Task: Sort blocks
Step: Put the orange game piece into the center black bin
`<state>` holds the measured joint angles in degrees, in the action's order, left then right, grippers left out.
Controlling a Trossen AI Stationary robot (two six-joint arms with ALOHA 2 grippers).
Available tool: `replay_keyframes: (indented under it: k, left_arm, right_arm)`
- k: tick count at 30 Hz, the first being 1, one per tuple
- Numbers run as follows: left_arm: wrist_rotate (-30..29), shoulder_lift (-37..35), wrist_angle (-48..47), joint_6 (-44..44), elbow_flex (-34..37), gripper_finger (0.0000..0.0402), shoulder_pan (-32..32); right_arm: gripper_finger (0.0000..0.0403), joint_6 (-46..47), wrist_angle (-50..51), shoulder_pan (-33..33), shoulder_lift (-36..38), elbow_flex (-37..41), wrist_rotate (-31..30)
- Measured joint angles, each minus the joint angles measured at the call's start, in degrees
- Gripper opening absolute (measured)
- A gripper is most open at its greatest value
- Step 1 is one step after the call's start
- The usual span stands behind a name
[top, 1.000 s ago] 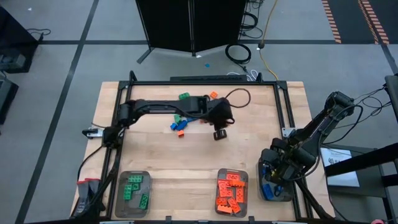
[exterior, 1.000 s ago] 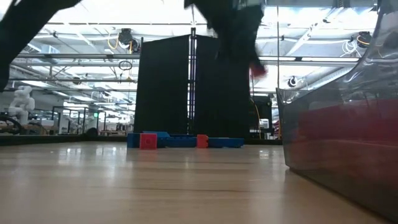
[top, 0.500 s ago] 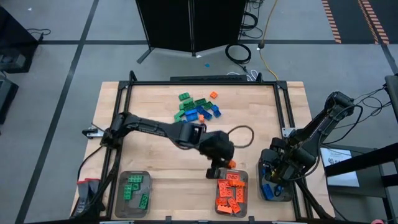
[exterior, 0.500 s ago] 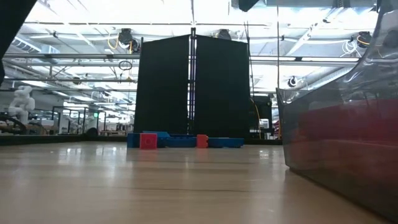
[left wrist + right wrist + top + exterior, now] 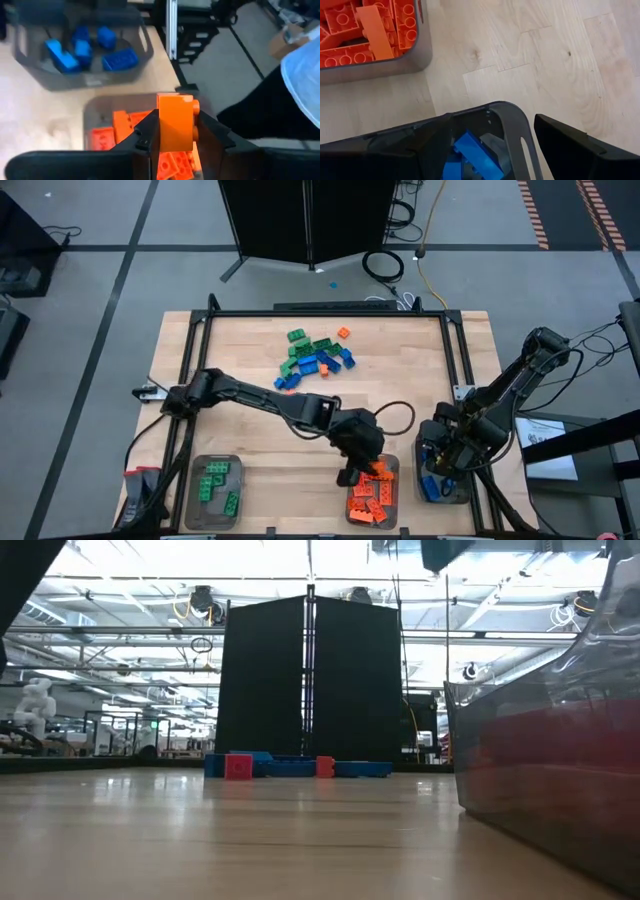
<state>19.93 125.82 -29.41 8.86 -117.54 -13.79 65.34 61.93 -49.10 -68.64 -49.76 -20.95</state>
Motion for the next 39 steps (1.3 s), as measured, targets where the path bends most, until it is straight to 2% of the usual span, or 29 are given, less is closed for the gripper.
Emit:
replay_keyframes:
  k: [4, 8, 15, 19, 22, 27, 30, 35, 39]
  left_arm:
    - [4.0, 1.8, 0.5, 2.1, 0.1, 0.0091, 0.0]
    - [5.2, 2.3, 2.1, 3.3, 0.0, 0.0116, -0.1]
    - [5.1, 2.3, 2.9, 4.2, 0.0, 0.0174, -0.1]
    - [3.8, 2.2, 2.6, 5.7, -0.2, 0.0184, 0.5]
    - [-3.2, 0.5, -4.9, 3.5, -2.0, 0.0176, 1.9]
    - [-24.0, -5.7, -20.3, -6.3, -4.7, 0.016, 6.4]
    - [-31.9, -7.4, -27.1, -2.4, -4.7, 0.0156, 12.1]
    - [-32.4, -7.7, -37.7, 18.1, -3.2, 0.0155, 22.6]
    - [-31.4, -7.0, -36.8, 27.7, 1.9, 0.0155, 27.3]
  right_arm:
    - [0.0274, 0.0, 0.0, 0.0, 0.0, 0.0, 0.0]
    - [0.0274, -0.2, 0.0, 0.0, 0.0, 0.0, -0.2]
    - [0.0274, -0.2, -0.3, 0.0, 0.0, 0.0, -0.2]
    - [0.0274, -0.2, -0.3, 0.0, 0.0, 0.0, -0.2]
    - [0.0274, 0.0, -0.3, 0.0, 0.0, 0.0, -0.2]
    - [0.0274, 0.0, 0.0, 0.0, 0.0, 0.0, -0.2]
    - [0.0274, 0.0, 0.0, 0.0, 0.0, 0.0, -0.2]
    - [0.0274, 2.7, 0.2, 0.0, 0.0, 0.0, -3.1]
    - [0.0274, 3.9, 0.2, 0.0, 0.0, 0.0, -4.7]
